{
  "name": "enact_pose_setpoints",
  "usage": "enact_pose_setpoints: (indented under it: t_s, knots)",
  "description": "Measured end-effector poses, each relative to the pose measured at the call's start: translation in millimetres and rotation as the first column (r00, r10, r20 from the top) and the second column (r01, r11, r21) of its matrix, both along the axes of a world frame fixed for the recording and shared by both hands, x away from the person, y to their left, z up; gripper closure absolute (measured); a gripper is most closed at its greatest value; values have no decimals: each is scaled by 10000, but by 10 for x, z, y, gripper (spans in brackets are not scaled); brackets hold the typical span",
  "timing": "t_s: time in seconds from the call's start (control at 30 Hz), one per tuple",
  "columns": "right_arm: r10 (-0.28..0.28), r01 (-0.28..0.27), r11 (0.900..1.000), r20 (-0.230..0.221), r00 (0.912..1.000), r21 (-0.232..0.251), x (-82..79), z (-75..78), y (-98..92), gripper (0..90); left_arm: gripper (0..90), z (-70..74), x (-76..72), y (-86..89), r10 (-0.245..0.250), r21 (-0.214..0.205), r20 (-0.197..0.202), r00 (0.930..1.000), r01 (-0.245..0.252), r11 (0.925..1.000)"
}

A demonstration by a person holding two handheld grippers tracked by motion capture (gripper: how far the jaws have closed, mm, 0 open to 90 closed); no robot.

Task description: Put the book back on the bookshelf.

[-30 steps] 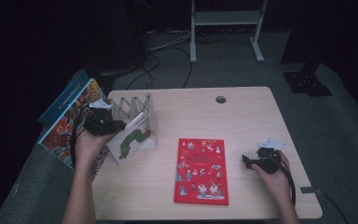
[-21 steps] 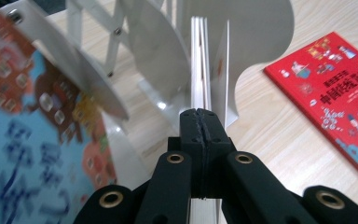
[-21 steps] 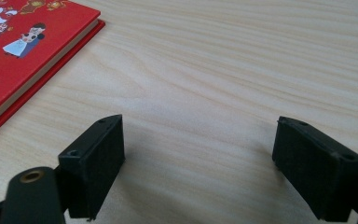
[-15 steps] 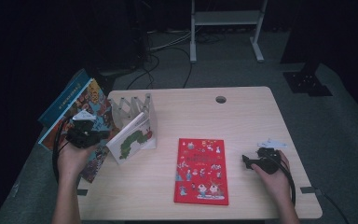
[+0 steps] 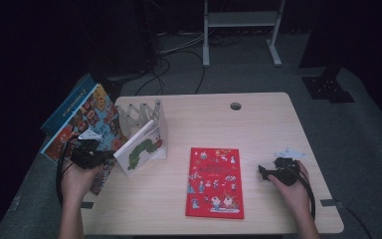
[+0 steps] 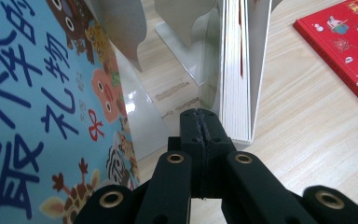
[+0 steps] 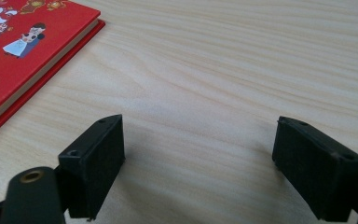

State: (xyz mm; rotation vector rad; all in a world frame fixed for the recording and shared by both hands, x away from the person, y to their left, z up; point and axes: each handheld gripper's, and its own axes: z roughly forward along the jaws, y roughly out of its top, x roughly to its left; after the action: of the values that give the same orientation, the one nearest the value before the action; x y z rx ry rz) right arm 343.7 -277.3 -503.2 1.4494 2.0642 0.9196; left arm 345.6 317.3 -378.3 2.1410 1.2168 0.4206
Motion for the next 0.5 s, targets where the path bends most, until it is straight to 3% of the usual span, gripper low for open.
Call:
enact_pose_setpoints:
  t_s: [0.07, 0.5]
  knots:
    - [0, 0, 10000, 2, 10000, 0, 0, 0, 0, 159, 900, -13, -4, 4, -92, 248, -31, 10000, 93, 9996]
    - [0, 0, 10000, 2, 10000, 2, 0, 0, 0, 159, 900, -139, -63, -28, -234, -28, -331, 9992, 233, 9997]
